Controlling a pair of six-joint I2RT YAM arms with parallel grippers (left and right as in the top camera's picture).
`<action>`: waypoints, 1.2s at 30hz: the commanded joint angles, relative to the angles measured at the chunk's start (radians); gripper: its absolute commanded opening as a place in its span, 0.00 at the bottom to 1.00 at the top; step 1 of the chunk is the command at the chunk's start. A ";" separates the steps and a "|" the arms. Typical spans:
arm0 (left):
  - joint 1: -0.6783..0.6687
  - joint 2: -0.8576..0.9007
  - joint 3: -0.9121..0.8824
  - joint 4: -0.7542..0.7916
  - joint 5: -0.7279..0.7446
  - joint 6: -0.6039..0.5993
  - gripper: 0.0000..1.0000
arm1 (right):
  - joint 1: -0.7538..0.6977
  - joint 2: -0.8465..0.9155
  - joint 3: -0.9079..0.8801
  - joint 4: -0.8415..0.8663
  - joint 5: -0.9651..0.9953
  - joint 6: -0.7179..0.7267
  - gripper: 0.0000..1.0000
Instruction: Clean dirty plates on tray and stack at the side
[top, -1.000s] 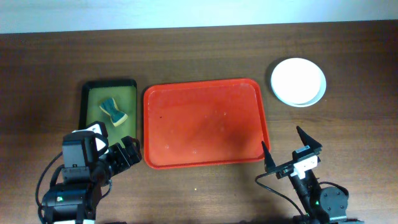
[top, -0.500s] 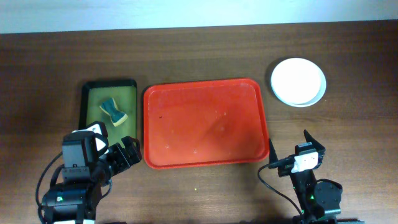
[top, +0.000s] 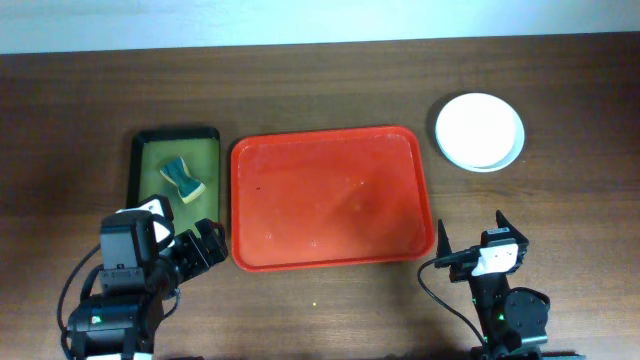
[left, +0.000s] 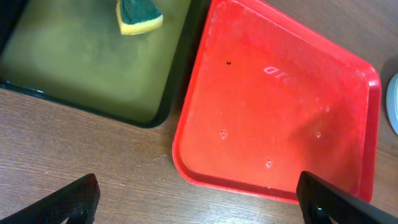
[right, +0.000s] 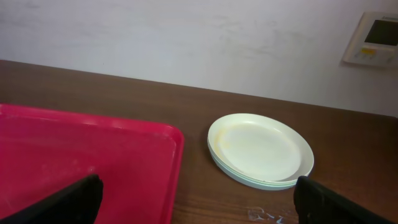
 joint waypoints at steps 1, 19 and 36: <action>0.002 -0.002 -0.008 0.000 0.010 -0.009 0.99 | -0.019 -0.011 -0.008 -0.002 0.016 0.011 0.99; 0.002 -0.002 -0.008 0.000 0.010 -0.009 0.99 | -0.019 -0.007 -0.008 -0.002 0.016 0.011 0.99; -0.095 -0.372 -0.184 0.135 -0.121 0.225 0.99 | -0.019 -0.007 -0.008 -0.002 0.016 0.011 0.99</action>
